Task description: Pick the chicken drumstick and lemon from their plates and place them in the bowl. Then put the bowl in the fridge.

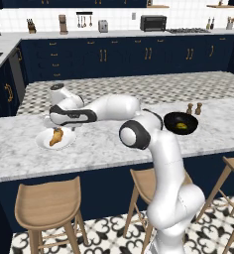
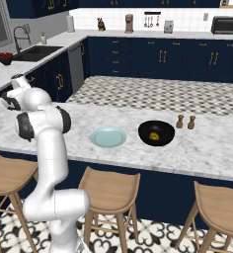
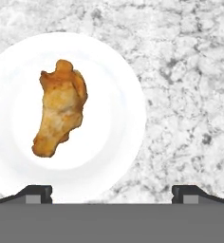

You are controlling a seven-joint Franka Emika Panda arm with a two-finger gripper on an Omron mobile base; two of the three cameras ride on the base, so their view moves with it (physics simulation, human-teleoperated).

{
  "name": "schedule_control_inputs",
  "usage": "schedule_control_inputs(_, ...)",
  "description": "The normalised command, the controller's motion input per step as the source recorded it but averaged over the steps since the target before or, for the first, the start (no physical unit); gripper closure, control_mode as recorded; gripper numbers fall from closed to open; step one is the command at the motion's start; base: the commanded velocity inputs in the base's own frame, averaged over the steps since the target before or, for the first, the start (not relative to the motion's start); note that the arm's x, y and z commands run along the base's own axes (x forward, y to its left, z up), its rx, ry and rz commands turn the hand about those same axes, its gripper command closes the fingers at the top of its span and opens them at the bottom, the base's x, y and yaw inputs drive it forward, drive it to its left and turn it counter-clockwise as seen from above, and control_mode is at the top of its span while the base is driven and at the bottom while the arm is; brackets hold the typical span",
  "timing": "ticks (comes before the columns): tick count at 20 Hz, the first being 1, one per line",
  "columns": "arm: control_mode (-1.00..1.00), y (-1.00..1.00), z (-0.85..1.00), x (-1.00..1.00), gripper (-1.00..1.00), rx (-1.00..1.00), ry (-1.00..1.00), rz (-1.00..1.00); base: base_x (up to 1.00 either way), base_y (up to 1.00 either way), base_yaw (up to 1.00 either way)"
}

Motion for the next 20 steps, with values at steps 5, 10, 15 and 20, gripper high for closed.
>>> schedule_control_inputs(5, -1.00, 0.16, -0.36, 0.32, -1.00, 0.00, 0.00, 0.00, 0.00, 0.00, 0.00)
schedule_control_inputs(10, -1.00, 0.10, -0.23, 0.41, -1.00, 0.00, 0.00, 0.00, 0.00, 0.00, 0.00)
schedule_control_inputs(15, -1.00, 0.03, -0.23, 0.16, -1.00, 0.00, 0.01, 0.00, 0.00, 0.00, 0.00)
schedule_control_inputs(20, -1.00, 0.02, -0.21, 0.00, -1.00, 0.00, 0.00, 0.00, 0.00, 0.00, 0.00)
